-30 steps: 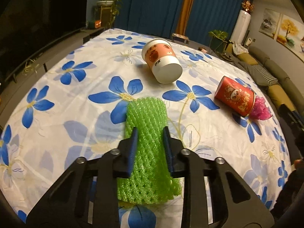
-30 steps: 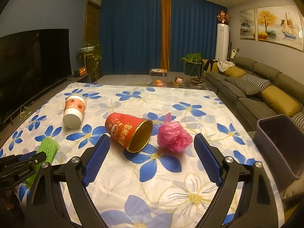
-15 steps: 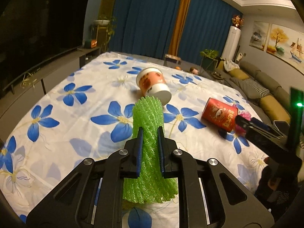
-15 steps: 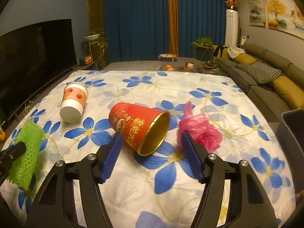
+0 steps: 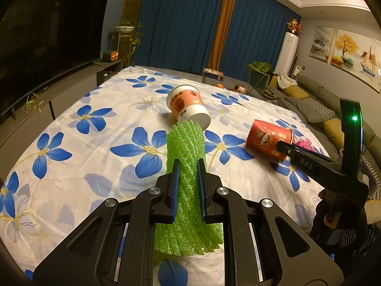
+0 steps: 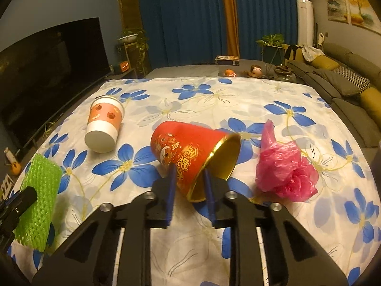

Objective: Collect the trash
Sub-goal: 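Grasp the red paper cup with the right tool while the left tool holds the green net, then carry the green net and red cup in both tools over the grey bin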

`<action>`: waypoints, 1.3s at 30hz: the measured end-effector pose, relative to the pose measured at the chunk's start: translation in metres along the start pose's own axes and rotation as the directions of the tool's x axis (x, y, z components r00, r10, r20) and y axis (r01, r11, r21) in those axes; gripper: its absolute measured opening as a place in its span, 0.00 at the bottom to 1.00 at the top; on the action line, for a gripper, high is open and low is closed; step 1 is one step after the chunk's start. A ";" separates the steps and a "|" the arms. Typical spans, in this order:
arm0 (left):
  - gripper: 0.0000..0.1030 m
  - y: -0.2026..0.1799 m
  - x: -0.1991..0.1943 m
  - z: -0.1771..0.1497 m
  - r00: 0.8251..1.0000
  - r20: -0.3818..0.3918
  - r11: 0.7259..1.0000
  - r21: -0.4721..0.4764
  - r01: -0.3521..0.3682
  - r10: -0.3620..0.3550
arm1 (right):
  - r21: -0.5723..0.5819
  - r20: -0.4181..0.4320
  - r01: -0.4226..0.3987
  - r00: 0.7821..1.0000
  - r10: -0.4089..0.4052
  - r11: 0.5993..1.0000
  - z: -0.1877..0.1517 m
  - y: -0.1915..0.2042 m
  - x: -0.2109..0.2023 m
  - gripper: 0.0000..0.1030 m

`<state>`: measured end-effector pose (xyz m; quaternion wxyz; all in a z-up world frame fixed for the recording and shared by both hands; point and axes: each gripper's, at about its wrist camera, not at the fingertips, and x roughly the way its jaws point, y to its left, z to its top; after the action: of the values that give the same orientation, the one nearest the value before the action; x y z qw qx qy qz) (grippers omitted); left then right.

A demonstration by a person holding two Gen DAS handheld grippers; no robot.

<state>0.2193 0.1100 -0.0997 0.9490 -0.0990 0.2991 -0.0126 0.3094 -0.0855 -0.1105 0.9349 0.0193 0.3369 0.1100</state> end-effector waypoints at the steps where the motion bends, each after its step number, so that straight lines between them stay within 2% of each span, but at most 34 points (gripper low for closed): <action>1: 0.13 0.000 0.000 0.000 1.000 0.000 1.000 0.000 0.000 0.000 | -0.006 0.000 -0.002 1.000 0.002 1.000 -0.001 0.002 -0.001 0.11; 5: 0.13 0.000 0.000 0.000 1.000 -0.001 1.000 -0.002 -0.001 0.001 | -0.021 0.014 -0.007 1.000 0.008 1.000 -0.002 0.005 -0.009 0.04; 19: 0.13 -0.008 -0.008 -0.002 1.000 0.029 1.000 0.026 -0.013 0.012 | -0.103 0.130 0.016 0.991 -0.002 0.995 -0.020 0.013 -0.096 0.04; 30: 0.13 -0.043 -0.057 -0.010 0.997 0.078 0.996 0.083 0.015 -0.021 | -0.104 0.198 0.026 0.980 -0.005 0.994 -0.045 0.000 -0.167 0.04; 39: 0.13 -0.074 -0.099 -0.014 0.989 0.131 0.990 0.133 0.047 -0.064 | -0.090 0.230 0.040 0.973 -0.018 0.995 -0.060 -0.016 -0.205 0.04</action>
<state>0.1322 0.0427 -0.0403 0.9708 -0.0459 0.2299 -0.0518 0.1212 -0.1479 -0.0307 0.9689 -0.0173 0.2214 0.1090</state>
